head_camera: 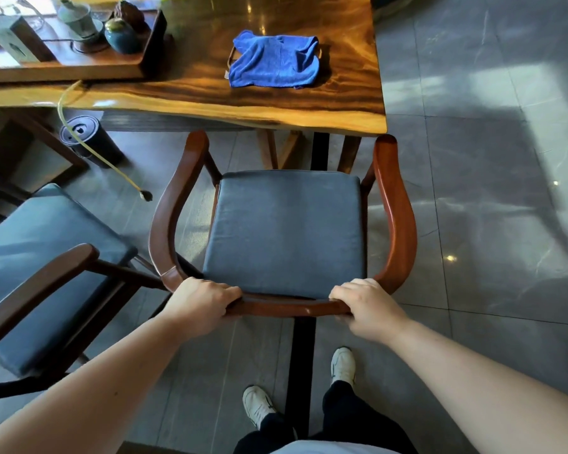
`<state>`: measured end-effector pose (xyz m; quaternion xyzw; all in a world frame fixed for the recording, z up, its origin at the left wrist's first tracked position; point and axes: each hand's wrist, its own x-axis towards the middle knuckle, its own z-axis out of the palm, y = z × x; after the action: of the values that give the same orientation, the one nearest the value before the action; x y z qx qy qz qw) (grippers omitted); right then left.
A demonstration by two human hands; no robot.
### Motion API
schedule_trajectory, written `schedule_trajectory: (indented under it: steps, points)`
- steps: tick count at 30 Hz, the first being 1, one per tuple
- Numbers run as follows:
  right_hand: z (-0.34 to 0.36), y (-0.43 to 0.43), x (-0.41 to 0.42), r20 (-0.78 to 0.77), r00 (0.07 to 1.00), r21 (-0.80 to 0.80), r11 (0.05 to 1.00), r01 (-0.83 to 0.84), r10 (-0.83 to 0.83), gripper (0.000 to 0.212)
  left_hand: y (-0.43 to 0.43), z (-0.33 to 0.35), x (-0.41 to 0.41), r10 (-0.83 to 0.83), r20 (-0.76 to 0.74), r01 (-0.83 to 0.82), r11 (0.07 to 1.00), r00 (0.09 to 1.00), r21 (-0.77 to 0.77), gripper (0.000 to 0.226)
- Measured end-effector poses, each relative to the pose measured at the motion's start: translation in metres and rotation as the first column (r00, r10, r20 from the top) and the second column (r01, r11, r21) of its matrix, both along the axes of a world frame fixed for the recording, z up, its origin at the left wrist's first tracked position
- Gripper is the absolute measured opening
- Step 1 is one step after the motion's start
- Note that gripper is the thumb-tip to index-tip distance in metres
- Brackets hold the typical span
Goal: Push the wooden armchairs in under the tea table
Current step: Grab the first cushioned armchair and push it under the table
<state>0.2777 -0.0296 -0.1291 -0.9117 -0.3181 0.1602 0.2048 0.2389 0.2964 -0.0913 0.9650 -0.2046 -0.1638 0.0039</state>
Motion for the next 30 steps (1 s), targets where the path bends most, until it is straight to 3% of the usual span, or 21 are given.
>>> schedule_trajectory:
  steps: [4, 21, 30]
  points:
    - [-0.002, 0.014, 0.006, -0.014, 1.000, -0.001, 1.000, -0.022, 0.022, 0.025, 0.013, 0.004, 0.010, -0.013, 0.053, 0.015, 0.999, 0.999, -0.039, 0.024]
    - [-0.010, 0.035, 0.013, -0.023, 0.999, -0.036, 0.999, -0.040, 0.039, 0.026, 0.032, 0.002, 0.012, 0.059, -0.015, -0.059, 0.998, 0.998, 0.031, 0.032]
    - [-0.008, 0.063, 0.029, -0.019, 1.000, -0.009, 1.000, -0.019, 0.018, 0.024, 0.057, 0.009, 0.033, 0.033, 0.116, -0.030, 0.999, 0.993, -0.025, 0.026]
